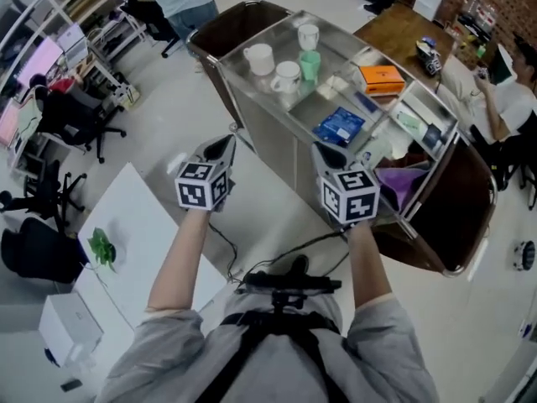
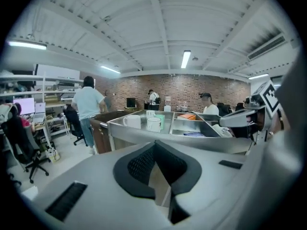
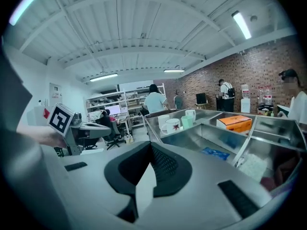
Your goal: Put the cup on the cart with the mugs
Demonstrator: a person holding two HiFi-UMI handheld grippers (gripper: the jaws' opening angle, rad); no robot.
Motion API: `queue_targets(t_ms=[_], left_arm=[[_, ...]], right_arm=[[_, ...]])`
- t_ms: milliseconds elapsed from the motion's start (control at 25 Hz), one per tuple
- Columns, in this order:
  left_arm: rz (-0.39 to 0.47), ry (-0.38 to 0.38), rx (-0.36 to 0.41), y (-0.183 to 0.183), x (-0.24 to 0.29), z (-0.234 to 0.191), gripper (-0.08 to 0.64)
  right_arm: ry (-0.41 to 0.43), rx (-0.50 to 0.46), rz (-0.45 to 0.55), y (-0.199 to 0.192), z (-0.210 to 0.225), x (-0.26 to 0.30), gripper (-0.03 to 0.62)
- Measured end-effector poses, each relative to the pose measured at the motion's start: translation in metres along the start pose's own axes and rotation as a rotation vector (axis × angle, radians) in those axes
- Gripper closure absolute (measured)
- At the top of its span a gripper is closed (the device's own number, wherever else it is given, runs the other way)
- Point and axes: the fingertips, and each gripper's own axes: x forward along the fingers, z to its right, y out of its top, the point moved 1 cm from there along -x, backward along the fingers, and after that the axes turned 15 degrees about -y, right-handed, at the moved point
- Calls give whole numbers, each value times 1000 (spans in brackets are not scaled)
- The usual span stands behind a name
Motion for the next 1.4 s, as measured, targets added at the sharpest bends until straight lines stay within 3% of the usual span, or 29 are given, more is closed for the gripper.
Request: queue_targets(t_ms=[280,440,760,1400], left_arm=[[9,17,-71,-46,-42,-5,558],[2,28,-71,-69,-66,-5,558],[21,28,-99,-96,-103,-2,558],[32,-16,-110,-111,-133,12,558]], right_arm=[[-77,41,-30,-40,-17,-12,584],[-94,80,-55,-62,-28,-19,586],[-131,65,-72,-92,-51,-33,586],[-164,56,-87,-113,-68,-64,586]])
